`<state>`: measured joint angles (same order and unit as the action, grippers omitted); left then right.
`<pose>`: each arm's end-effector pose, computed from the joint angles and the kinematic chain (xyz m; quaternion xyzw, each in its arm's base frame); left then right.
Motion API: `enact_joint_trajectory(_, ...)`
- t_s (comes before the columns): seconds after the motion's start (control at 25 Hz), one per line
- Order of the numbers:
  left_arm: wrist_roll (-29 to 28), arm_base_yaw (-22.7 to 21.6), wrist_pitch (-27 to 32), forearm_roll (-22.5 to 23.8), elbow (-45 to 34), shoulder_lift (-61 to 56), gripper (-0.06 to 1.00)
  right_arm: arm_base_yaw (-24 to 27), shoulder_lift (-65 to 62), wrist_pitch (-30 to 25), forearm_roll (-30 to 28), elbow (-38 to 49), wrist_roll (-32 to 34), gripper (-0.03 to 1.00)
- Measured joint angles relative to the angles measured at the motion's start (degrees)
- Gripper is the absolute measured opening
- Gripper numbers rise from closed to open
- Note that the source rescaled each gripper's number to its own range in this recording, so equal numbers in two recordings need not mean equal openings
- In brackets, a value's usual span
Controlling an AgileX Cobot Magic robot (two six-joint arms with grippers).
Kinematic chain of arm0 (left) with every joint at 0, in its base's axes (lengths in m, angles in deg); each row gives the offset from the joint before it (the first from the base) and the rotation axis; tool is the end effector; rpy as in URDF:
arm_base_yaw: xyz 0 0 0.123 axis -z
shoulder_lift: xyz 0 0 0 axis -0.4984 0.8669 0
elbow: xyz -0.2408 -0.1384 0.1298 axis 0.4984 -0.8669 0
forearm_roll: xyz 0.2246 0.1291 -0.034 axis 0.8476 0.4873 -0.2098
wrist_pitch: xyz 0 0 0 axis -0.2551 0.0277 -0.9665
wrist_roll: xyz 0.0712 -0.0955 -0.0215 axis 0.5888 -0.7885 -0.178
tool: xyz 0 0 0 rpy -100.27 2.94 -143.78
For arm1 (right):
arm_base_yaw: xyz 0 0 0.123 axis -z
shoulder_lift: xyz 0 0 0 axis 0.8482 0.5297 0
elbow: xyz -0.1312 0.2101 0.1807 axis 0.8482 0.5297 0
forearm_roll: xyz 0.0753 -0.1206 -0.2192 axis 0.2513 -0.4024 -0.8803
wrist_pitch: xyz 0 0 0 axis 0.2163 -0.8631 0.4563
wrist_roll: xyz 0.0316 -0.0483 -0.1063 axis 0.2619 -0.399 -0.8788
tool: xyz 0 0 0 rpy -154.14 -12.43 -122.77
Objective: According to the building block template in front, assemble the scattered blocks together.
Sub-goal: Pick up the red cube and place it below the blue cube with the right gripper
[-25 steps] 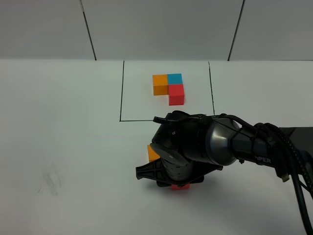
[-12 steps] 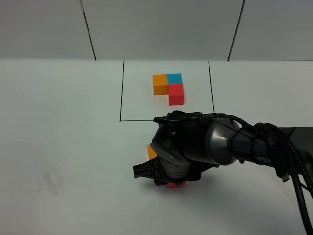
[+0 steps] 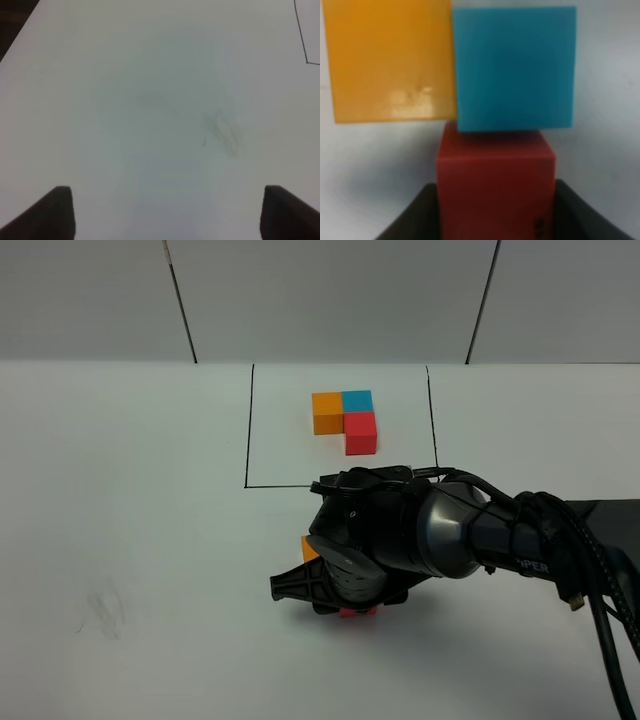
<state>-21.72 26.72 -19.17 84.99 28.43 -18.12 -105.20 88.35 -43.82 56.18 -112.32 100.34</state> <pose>0.0052 0.0072 0.2686 -0.0844 0.8509 0.0107 0.5184 0.3001 0.2863 0.1170 -0.0245 0.9899 -0.0096 0.1392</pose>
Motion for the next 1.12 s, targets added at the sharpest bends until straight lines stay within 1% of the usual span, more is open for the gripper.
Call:
enact_joint_trajectory(0.2, 0.0, 0.0, 0.0, 0.0, 0.0, 0.0, 0.65, 0.0, 0.5, 0.2, -0.6, -0.3, 0.0, 0.25)
enact_joint_trajectory(0.28, 0.0, 0.0, 0.0, 0.0, 0.0, 0.0, 0.65, 0.0, 1.2, -0.6, -0.6, -1.4, 0.0, 0.25)
enact_joint_trajectory(0.48, 0.0, 0.0, 0.0, 0.0, 0.0, 0.0, 0.65, 0.0, 3.5, -6.6, -0.2, -5.9, 0.0, 0.25)
enact_joint_trajectory(0.64, 0.0, 0.0, 0.0, 0.0, 0.0, 0.0, 0.65, 0.0, 4.7, -9.3, -0.1, -8.1, 0.0, 0.25)
enact_joint_trajectory(1.12, 0.0, 0.0, 0.0, 0.0, 0.0, 0.0, 0.65, 0.0, 4.8, -9.6, 0.7, -8.3, 0.0, 0.25)
